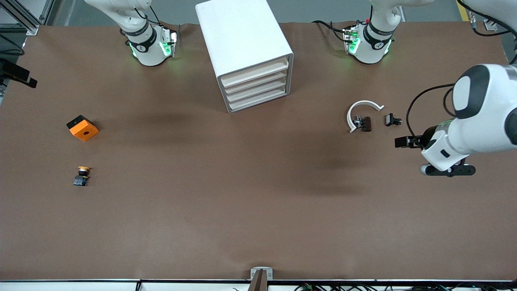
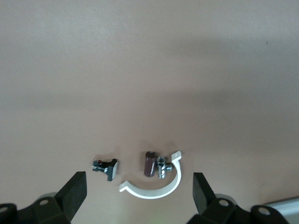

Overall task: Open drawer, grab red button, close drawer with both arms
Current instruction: 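Reach the left gripper toward the white cabinet's drawer handle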

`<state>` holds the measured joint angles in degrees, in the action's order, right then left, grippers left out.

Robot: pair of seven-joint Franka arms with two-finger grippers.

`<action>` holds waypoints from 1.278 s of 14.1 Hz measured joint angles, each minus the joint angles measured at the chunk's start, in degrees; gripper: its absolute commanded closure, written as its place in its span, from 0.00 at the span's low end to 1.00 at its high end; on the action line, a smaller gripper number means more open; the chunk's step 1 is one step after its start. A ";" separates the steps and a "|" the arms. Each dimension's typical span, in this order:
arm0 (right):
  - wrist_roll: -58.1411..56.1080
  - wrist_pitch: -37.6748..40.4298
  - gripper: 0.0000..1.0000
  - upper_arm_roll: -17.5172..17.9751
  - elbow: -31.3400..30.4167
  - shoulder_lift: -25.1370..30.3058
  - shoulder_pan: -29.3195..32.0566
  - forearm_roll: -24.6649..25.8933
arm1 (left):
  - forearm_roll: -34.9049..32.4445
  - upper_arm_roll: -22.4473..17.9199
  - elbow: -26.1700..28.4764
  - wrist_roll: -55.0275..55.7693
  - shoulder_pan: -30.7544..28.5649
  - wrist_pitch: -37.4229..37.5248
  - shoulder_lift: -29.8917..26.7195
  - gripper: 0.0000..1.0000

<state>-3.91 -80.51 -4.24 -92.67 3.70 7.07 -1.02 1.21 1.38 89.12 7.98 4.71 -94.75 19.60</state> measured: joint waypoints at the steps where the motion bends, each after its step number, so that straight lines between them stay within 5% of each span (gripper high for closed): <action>1: -0.02 -0.28 0.00 0.00 0.06 -0.83 0.00 0.00 | 0.00 0.01 -0.03 2.18 0.69 -0.56 0.93 0.00; 7: -4.46 -1.71 0.00 0.12 0.61 -3.80 0.03 0.05 | 3.13 0.13 -1.15 20.48 4.67 -1.29 3.57 0.00; 18: -4.74 -2.86 0.00 0.04 2.08 -6.58 0.42 3.09 | 23.75 0.76 -7.80 74.88 9.78 -1.43 14.05 0.00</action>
<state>-8.65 -83.38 -4.20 -90.59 -2.87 7.50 2.07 24.96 2.14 81.32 82.86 14.49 -96.18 33.65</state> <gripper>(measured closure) 0.000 0.000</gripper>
